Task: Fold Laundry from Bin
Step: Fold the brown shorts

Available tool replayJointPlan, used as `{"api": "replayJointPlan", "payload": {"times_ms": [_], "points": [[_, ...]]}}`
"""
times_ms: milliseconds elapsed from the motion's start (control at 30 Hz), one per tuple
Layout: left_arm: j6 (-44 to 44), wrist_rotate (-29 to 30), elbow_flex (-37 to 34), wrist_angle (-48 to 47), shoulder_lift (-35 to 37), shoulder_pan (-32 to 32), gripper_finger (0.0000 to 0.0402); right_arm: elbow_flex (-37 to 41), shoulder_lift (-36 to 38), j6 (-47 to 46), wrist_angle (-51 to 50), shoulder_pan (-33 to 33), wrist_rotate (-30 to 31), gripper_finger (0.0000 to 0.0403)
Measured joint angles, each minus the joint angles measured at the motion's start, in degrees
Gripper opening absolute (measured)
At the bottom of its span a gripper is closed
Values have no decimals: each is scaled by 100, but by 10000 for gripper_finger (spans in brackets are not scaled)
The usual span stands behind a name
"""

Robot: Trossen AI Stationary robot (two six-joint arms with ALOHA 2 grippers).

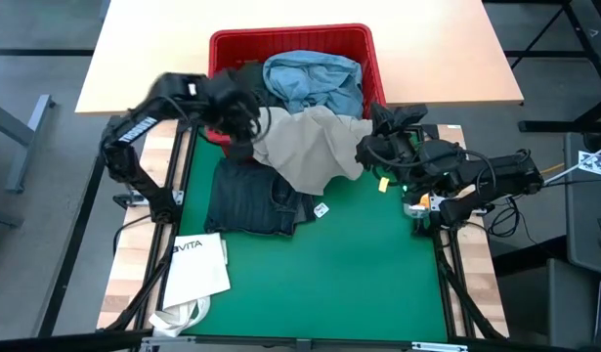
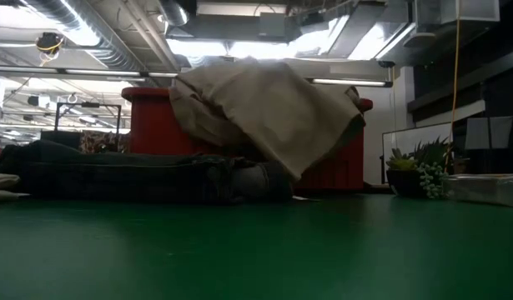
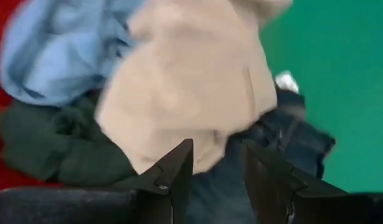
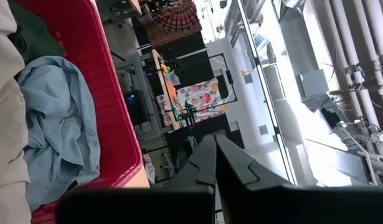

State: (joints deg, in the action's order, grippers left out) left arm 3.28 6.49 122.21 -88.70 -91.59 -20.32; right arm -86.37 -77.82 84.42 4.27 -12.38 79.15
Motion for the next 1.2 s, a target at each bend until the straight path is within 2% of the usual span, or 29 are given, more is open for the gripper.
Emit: {"api": "replayJointPlan", "payload": {"times_ms": [233,500,667,767,867,967,1033,1100,1200], "points": [[-14,354,-1622,-128,2,248,128,0,-2,-9,-297,-2,409,1],[21,1786,-3090,256,9,326,128,0,-4,-60,-490,-2,315,1],[24,2487,-3433,628,7,325,128,0,-4,-61,-492,-2,233,1],[25,2558,-3455,825,7,328,128,2,-5,-132,-497,-2,232,1],[25,2541,-3453,1013,7,328,128,2,-4,-600,-825,-2,103,1],[25,2534,-3453,1122,9,328,128,2,-4,-1414,-1778,-36,-272,1],[25,2532,-3453,1121,9,328,128,4,-4,-2168,-2727,-149,-803,1],[25,2532,-3453,1121,9,328,128,7,-4,-3040,-3705,-237,-1624,1],[26,2532,-3453,1122,9,328,128,12,-4,-4309,-4901,-390,-3163,1]]}}
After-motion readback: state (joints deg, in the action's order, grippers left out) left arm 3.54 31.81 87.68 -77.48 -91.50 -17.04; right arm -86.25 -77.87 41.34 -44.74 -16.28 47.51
